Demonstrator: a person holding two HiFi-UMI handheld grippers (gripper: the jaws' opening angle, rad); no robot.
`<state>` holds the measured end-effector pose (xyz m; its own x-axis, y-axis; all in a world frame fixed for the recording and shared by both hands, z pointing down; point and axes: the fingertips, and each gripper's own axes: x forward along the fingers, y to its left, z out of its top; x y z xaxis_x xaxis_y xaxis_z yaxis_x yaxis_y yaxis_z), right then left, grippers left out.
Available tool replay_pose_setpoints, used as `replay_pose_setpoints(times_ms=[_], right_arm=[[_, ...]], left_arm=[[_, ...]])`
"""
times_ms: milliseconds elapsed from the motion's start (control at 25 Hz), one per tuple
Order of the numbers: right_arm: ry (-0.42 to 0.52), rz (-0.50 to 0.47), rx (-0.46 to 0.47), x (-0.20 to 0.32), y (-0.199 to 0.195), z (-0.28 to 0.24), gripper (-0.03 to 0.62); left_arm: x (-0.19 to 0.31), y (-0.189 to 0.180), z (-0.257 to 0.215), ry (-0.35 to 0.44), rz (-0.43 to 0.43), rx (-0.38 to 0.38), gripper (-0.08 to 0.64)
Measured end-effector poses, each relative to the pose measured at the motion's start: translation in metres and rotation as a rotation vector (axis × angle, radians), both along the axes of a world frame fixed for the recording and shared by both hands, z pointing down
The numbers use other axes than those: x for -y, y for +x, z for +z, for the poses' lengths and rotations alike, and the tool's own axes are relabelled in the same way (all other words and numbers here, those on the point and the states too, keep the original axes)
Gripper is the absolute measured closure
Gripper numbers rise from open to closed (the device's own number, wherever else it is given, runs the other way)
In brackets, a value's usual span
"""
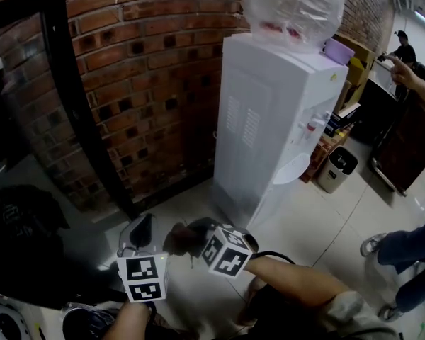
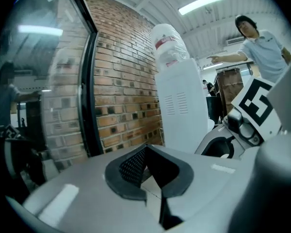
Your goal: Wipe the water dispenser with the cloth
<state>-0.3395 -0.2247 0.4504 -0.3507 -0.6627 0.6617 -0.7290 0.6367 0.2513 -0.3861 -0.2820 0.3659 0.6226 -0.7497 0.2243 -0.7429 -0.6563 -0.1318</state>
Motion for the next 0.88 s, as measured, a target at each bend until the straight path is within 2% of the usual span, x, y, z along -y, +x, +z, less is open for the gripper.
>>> replay_pose_setpoints(times_ms=[200,400,600,720,880], right_arm=[[0.005,0.074,0.055,0.014,0.024,-0.007,0.509],[0.086,0.155,0.169,0.027,0.041,-0.040,0.509],[0.156,0.182,0.203,0.026,0.046,-0.069,0.509],[0.244,0.189,0.235,0.022,0.049,-0.103,0.508],[0.437,0.206,0.297,0.012,0.063,-0.151,0.508]], left_arm=[[0.005,-0.024,0.001,-0.013,-0.052,-0.002,0.560],[-0.001,-0.019,-0.010,0.002,-0.037,0.012,0.560],[-0.007,-0.019,-0.015,0.001,-0.040,-0.003,0.560],[-0.008,-0.017,-0.028,0.014,-0.055,-0.044,0.560],[-0.013,0.005,-0.047,0.086,-0.025,-0.046,0.560]])
